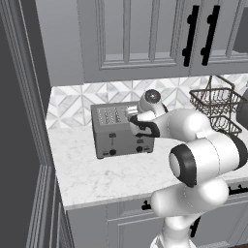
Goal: Start the toaster. Once the lever pops up, take the bread to the plate on the dining counter.
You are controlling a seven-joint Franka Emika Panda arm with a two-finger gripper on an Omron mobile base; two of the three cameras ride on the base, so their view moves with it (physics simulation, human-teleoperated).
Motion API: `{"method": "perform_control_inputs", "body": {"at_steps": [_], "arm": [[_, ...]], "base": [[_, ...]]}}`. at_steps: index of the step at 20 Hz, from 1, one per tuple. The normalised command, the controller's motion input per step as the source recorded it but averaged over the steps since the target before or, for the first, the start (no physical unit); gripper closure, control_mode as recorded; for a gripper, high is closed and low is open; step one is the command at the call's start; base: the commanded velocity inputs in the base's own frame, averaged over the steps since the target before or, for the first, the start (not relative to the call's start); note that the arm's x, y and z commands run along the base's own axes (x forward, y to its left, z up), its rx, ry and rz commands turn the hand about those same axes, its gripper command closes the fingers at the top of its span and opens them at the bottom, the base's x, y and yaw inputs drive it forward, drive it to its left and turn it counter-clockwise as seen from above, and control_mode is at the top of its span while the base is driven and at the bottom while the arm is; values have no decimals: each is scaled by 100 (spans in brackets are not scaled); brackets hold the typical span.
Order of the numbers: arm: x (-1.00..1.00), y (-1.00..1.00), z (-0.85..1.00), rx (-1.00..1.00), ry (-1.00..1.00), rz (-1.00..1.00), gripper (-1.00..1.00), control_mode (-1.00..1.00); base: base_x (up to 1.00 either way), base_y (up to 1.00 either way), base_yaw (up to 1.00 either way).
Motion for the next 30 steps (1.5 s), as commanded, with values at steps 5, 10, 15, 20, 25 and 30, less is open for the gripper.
{"method": "perform_control_inputs", "body": {"at_steps": [5,10,15,20,25,30], "arm": [[0,0,0,0,0,0,-100,-100],[0,0,0,0,0,0,-100,-100],[0,0,0,0,0,0,-100,-100],[0,0,0,0,0,0,-100,-100],[0,0,0,0,0,0,-100,-100],[0,0,0,0,0,0,-100,-100]], "base": [[0,0,0],[0,0,0],[0,0,0],[0,0,0],[0,0,0],[0,0,0]]}}
